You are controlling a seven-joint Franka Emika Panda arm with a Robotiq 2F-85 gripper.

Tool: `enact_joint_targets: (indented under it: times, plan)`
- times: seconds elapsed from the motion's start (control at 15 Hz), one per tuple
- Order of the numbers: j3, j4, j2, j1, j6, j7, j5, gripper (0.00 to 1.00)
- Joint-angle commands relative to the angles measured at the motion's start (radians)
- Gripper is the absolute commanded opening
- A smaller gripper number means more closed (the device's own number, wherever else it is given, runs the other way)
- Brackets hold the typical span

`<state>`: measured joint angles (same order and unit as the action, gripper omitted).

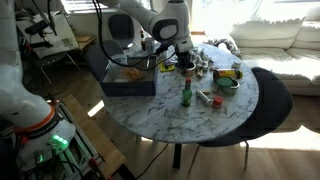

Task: Move the yellow can to the right

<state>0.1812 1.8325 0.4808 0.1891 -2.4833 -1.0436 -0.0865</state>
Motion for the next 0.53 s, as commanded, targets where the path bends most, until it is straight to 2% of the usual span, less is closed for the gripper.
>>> enact_joint_targets:
  times: [0.0,0.47]
  plan:
    - [0.051,-0.129,0.120,-0.048,0.054,-0.037,0.025,0.03]
    - [0.097,-0.237,0.258,-0.084,0.077,-0.025,0.070,0.03]
